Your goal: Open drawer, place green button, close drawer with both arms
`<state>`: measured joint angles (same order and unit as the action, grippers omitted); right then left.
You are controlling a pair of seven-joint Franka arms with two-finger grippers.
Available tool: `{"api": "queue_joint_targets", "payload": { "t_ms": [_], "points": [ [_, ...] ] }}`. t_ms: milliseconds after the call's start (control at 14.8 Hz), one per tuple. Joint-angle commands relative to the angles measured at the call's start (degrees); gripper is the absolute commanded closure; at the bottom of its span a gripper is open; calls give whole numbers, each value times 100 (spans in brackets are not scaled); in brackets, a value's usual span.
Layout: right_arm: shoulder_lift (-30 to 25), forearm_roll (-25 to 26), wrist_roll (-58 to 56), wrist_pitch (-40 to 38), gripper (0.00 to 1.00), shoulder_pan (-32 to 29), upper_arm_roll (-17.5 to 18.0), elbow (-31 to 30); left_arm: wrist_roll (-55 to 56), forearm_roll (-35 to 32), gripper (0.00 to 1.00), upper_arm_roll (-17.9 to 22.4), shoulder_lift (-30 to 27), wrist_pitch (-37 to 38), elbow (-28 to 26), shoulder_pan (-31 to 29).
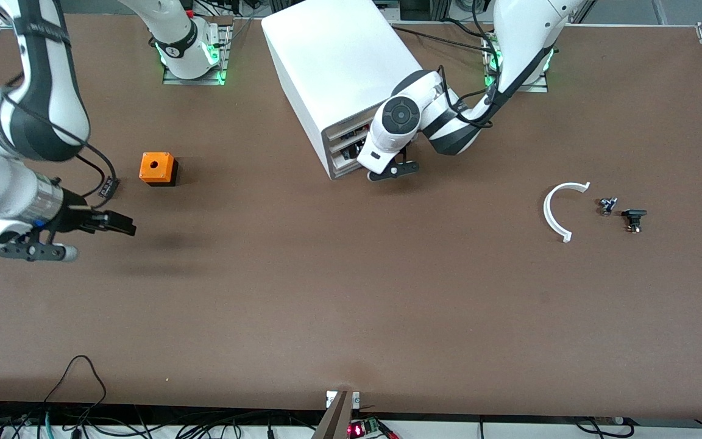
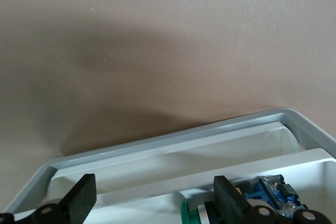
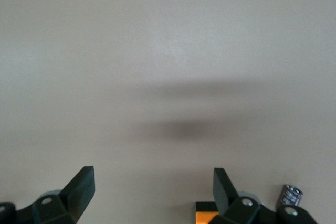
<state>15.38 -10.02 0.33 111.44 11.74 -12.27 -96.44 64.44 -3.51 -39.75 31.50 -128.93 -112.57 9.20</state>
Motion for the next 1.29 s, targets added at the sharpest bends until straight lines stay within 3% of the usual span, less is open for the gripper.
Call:
{"api": "queue_joint_targets", "payload": {
  "t_ms": [0,271,541,879,1217],
  "points": [
    [-780,149,2,-86,0,39,-12,-560,130,-18,0,-24,-47,-9,-133,21],
    [-1545,728,361,-911,0,100,76,-551,60,-18,0,-24,-100,34,-81,-84],
    [-2090,783,371,-1466,0,100,172,-542,25,-88,0,-7,-416,139,200,-417],
    [-2469,940,362,-1923,0,100,269,-472,-1107,-316,0,46,-557,1455,1393,-1146],
    [-2373,1125,433,-2493,0,91,629,230,-2416,-1055,0,37,-619,2985,2607,-1683]
  ]
}}
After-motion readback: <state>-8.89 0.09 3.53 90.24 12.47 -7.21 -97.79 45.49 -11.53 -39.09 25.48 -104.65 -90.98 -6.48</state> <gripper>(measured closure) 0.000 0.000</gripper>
